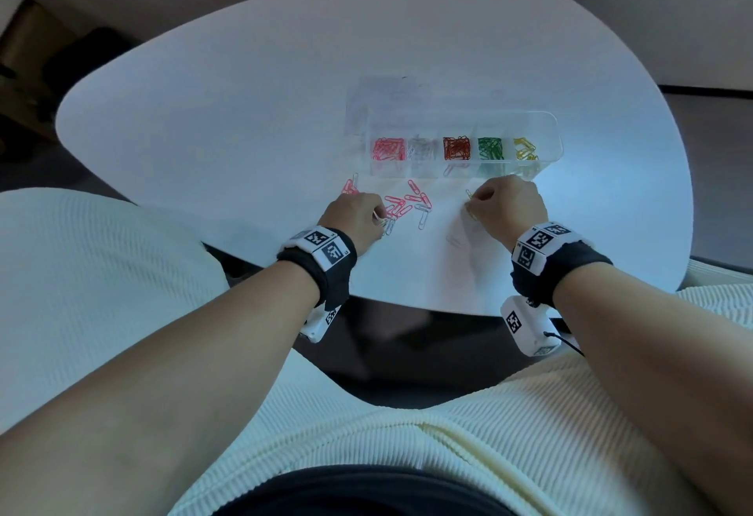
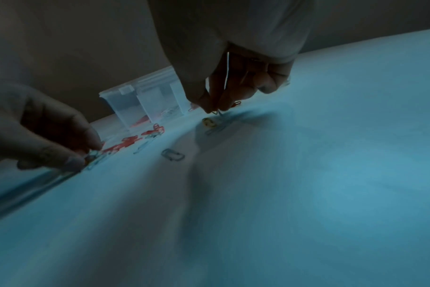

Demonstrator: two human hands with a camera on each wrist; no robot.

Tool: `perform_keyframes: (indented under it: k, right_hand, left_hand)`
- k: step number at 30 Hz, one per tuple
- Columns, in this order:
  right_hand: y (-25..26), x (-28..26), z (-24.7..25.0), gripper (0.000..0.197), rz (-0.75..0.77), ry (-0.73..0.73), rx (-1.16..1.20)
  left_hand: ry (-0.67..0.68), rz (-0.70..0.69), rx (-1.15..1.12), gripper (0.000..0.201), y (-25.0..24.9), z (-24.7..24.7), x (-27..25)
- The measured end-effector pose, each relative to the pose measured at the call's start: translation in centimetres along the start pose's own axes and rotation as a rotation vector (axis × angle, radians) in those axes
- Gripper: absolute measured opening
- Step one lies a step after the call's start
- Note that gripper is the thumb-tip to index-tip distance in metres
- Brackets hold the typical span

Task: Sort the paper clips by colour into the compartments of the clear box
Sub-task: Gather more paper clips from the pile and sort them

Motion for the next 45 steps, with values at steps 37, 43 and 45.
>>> perform_keyframes:
  k: [37, 43, 45]
  right_hand:
    - [1.1, -0.2, -0.4, 0.014, 0.094, 0.074, -0.193]
    - [0.7, -0.5, -0.9, 0.021, 0.045, 0.097, -0.263]
    - [0.6, -0.5, -0.9, 0.019, -0.002, 0.117, -0.225]
  left_hand:
    - [0.028, -0.048, -0.004, 0.026, -0.8, 0.4, 0.0]
    - [-0.074, 0.195, -0.359, 0.019, 0.4, 3.7, 1.0]
    - [-0.083, 0.302, -0.441, 0.028, 1.8, 4.2, 1.4]
Point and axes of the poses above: each hand's wrist, its own x-axis towards the middle knuckle, its own z-axis out of the back of the hand, y = z × x, the point moved 8 cm from there along x, towards the middle knuckle, and after that the axes turned 13 degrees about -y, right-handed, at the moved point
